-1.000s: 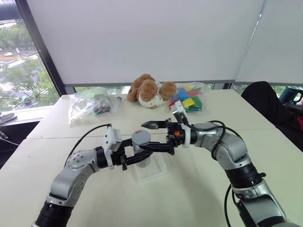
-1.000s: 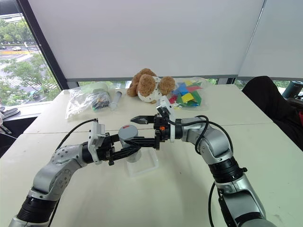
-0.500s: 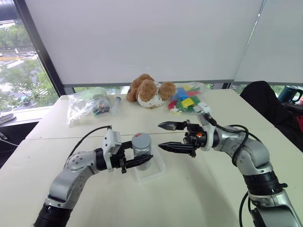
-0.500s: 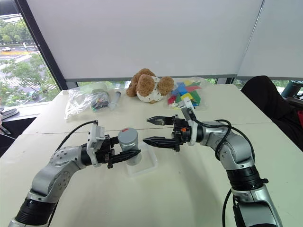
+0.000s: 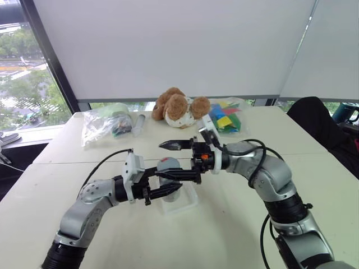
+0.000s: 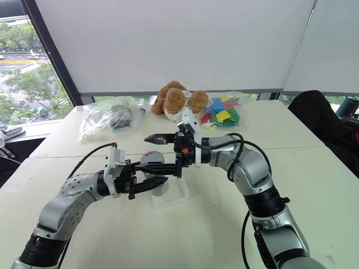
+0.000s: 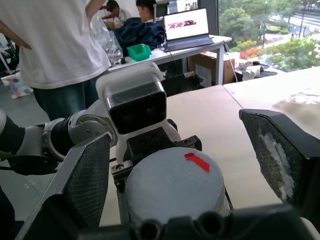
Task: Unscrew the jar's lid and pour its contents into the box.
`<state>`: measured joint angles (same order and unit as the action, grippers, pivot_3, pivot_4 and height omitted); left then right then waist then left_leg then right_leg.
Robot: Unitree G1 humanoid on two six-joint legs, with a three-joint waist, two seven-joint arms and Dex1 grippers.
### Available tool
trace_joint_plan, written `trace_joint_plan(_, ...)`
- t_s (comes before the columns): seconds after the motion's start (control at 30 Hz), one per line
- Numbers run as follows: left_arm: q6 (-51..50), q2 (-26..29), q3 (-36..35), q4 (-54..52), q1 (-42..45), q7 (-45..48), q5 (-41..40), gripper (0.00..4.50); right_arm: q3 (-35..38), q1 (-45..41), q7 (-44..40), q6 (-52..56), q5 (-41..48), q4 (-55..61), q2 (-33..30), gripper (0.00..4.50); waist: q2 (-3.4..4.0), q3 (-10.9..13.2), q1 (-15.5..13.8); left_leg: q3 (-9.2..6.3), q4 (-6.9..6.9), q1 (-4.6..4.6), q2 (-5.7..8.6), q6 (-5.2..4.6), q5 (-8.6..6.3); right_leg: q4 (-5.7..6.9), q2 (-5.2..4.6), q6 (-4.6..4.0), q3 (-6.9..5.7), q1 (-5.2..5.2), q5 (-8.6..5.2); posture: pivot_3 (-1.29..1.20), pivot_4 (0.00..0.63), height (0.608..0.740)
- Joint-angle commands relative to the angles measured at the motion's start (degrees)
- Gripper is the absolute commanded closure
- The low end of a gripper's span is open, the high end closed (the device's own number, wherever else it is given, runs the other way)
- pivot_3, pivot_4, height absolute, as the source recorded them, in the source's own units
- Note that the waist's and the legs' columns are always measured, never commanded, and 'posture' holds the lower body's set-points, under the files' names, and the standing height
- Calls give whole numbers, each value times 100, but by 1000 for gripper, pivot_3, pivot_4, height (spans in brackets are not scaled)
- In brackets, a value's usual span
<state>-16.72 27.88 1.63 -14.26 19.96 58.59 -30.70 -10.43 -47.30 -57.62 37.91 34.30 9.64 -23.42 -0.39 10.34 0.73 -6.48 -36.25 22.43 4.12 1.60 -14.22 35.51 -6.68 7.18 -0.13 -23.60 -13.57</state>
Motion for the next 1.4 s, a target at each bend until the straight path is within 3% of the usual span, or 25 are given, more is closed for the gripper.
trace_joint_plan(0.03,38,-34,44,-261,86,-23,-58,2388,36,-138,-28,-210,-87,-14,94,28,0,0,2,0,0,0,0,0,0,0,0,0,0,-1,0,0,150,740)
trace_joint_plan(0.53,96,-5,76,-283,33,-26,-22,2388,237,-24,-341,-486,-258,-530,-162,28,0,0,7,0,1,0,0,0,0,1,2,0,0,-1,0,0,150,740)
trace_joint_plan(1.1,186,4,101,-218,43,-43,19,2388,588,283,-959,-84,585,-70,-369,28,0,0,2,1,0,0,-1,0,0,1,1,0,0,1,0,0,150,740)
trace_joint_plan(1.4,154,17,113,-243,17,-64,8,2388,158,38,-692,-142,170,21,-143,28,0,0,4,0,0,0,-1,0,0,1,1,0,-1,0,0,0,150,740)
